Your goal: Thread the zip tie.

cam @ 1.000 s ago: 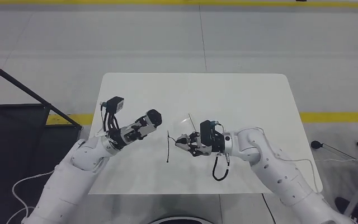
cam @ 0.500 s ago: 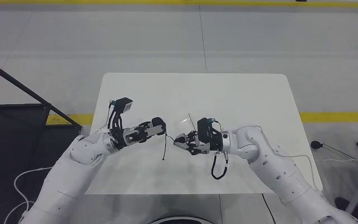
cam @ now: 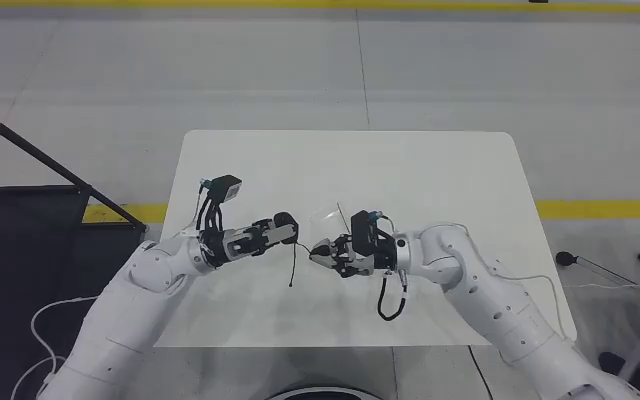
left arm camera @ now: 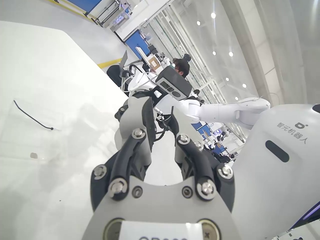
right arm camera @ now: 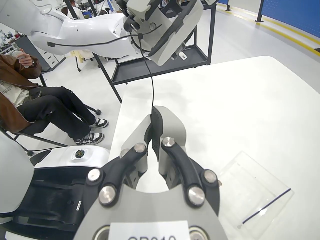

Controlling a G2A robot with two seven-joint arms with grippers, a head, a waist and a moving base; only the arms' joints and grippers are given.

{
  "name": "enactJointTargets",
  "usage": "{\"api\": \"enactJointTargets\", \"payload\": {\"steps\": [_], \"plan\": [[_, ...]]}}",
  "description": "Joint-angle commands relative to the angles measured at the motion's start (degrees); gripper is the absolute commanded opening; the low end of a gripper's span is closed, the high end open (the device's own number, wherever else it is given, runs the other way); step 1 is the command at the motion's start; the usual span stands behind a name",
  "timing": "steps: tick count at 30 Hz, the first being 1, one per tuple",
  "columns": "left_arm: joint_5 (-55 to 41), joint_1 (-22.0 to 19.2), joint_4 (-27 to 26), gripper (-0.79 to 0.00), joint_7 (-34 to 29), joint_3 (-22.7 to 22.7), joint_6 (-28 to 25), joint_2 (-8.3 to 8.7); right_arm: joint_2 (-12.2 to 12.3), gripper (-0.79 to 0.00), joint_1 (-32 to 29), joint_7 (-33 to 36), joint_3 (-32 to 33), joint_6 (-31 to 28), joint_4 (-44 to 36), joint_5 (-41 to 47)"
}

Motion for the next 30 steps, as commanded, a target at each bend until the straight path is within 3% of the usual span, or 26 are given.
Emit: {"api": "enactJointTargets", "payload": {"steps": [1, 10, 13, 22, 30], "plan": [[0.0, 0.0, 0.1, -0.582, 0.0, 0.0, -0.1, -0.05, 0.0, -0.785, 0.0, 0.0, 0.0, 0.0, 0.0, 0.0], [0.3, -0.1, 0.2, -0.668, -0.2, 0.0, -0.1, -0.24, 0.0, -0.785, 0.0, 0.1, 0.0, 0.0, -0.1, 0.1], [0.3, 0.0, 0.2, -0.785, -0.2, -0.1, 0.0, -0.30, 0.0, -0.785, -0.1, 0.2, 0.0, 0.0, -0.1, 0.0], [1.2, 0.0, 0.7, -0.785, 1.4, -0.6, -0.4, -0.51, 0.0, -0.785, -0.2, -0.6, 0.5, 0.0, -0.2, -0.1], [5.2, 0.4, 0.7, -0.785, 6.2, -1.5, -0.7, -0.84, 1.3, -0.785, -2.9, -8.2, 3.2, 0.0, -3.5, -3.3]]}}
